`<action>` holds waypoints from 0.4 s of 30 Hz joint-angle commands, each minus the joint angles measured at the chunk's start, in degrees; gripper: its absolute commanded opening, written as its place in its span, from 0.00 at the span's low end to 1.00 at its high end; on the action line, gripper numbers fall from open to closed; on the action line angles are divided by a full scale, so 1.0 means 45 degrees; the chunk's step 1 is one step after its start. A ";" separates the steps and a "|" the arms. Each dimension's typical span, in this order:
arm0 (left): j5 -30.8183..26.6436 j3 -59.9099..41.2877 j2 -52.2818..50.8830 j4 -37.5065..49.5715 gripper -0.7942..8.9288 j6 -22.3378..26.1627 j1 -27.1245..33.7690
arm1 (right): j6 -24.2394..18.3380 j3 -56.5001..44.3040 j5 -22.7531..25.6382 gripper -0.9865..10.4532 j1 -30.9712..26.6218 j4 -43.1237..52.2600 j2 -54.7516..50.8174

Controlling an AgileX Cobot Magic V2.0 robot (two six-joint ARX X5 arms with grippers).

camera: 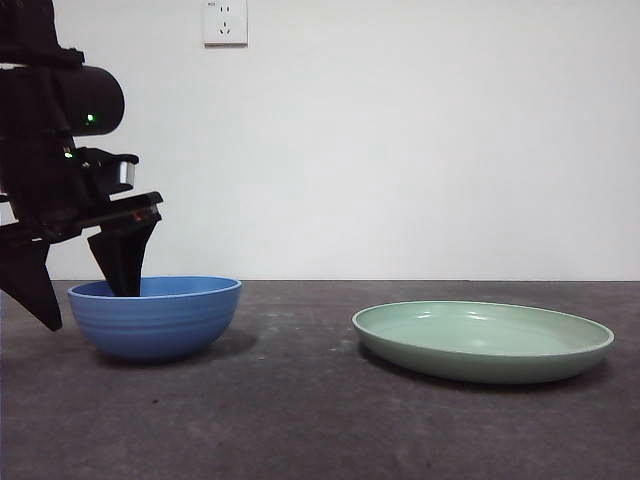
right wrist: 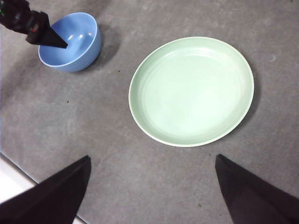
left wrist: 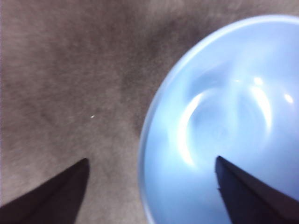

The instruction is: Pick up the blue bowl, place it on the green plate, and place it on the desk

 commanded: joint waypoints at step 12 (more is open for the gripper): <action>-0.0078 0.0291 0.0068 0.0340 0.09 -0.0136 -0.0097 | 0.0102 0.0223 -0.0015 0.46 0.0044 0.0112 0.0053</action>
